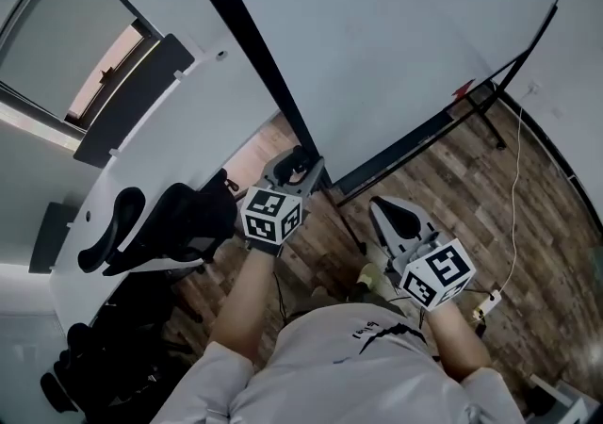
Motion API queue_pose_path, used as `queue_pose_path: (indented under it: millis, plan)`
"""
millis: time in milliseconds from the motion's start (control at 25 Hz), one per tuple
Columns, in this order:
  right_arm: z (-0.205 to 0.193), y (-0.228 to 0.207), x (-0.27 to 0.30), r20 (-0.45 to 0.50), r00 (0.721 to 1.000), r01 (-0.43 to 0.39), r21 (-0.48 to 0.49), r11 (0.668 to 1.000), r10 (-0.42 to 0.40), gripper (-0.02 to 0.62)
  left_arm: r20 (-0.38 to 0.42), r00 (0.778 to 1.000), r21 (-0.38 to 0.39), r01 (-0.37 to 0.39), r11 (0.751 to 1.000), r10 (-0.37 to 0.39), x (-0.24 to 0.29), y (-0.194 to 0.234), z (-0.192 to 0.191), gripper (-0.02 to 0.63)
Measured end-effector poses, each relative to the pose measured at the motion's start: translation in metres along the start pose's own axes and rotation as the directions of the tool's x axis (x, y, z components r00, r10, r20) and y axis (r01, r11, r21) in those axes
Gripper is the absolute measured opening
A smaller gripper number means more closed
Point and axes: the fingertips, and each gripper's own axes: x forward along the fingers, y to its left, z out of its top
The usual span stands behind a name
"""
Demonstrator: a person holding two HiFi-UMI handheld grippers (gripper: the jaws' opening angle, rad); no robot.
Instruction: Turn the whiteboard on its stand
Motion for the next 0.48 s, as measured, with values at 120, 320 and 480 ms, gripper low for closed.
queue_pose_path:
  millis: [120, 320, 480]
  plan:
    - [-0.008, 0.015, 0.000, -0.005, 1.000, 0.019, -0.007, 1.000, -0.019, 0.012, 0.014, 1.000, 0.002, -0.004, 1.000, 0.004, -0.009, -0.004, -0.003, 0.195]
    - [-0.021, 0.043, -0.001, -0.013, 0.997, 0.074, -0.015, 0.997, -0.074, 0.012, 0.039, 0.999, -0.016, 0.004, 1.000, -0.003, -0.021, -0.009, -0.004, 0.195]
    - [-0.036, 0.067, -0.003, -0.015, 0.992, 0.127, -0.018, 0.992, -0.127, 0.012, 0.042, 0.999, -0.014, 0.008, 1.000, -0.008, -0.031, -0.011, -0.006, 0.195]
